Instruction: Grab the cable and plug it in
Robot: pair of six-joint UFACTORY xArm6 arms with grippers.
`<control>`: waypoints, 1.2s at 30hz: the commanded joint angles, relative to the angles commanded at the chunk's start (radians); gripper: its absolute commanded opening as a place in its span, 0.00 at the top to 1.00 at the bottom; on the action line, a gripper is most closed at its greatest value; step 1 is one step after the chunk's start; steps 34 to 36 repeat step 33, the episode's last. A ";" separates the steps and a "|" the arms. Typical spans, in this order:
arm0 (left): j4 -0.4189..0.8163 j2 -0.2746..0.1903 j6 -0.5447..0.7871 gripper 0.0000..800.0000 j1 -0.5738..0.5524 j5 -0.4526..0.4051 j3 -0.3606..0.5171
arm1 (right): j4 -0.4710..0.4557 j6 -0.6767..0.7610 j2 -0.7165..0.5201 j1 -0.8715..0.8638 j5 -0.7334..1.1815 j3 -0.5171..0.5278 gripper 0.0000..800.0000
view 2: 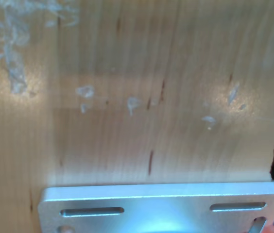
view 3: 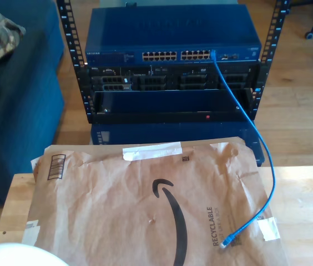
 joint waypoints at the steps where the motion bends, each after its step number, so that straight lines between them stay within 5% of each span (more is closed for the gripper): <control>1: 0.000 0.000 0.002 0.00 0.000 0.000 0.002 | -0.002 0.000 0.000 0.002 -0.006 0.002 0.00; 36: 0.000 0.000 0.002 0.00 0.000 0.000 0.002 | -0.002 0.000 0.000 0.002 -0.012 0.003 0.00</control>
